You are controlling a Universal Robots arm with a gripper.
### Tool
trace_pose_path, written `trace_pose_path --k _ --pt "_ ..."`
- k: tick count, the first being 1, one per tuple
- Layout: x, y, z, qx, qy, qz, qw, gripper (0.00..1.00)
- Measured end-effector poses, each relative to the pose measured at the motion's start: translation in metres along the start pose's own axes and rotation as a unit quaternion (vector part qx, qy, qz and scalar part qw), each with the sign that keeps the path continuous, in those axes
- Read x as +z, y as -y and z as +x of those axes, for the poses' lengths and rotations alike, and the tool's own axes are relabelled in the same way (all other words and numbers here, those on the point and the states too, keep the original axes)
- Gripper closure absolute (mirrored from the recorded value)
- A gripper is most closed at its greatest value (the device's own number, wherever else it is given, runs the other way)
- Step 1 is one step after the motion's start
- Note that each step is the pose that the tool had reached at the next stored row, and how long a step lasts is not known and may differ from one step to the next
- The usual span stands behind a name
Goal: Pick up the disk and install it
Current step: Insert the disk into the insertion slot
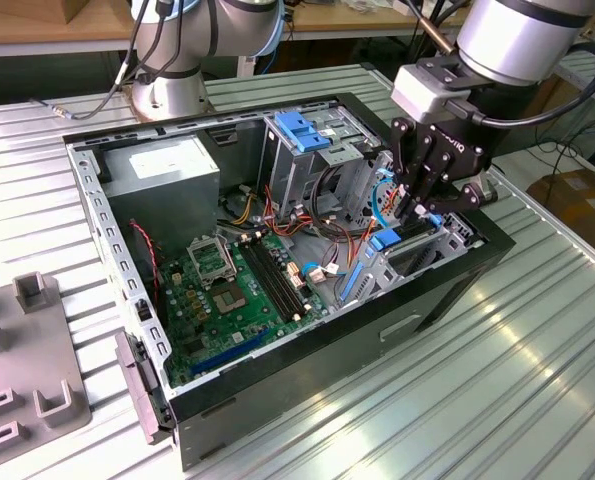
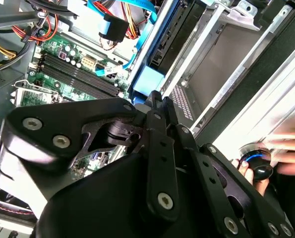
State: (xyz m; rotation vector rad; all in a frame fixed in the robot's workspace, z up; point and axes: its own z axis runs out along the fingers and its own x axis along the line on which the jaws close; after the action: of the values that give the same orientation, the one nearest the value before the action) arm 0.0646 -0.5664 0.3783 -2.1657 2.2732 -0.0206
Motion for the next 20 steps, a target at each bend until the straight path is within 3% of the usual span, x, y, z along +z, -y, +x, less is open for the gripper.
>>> trace_pose_path --k 9,11,12,20 --pt "0.0002 0.0 0.0 0.0 0.0 0.0 1.0 0.82" --pt "0.0003 0.0 0.0 0.0 0.0 0.0 1.0 0.84" --pt "0.0003 0.0 0.0 0.0 0.0 0.0 1.0 0.9" --pt "0.0006 0.0 0.0 0.0 0.0 0.0 1.0 0.9"
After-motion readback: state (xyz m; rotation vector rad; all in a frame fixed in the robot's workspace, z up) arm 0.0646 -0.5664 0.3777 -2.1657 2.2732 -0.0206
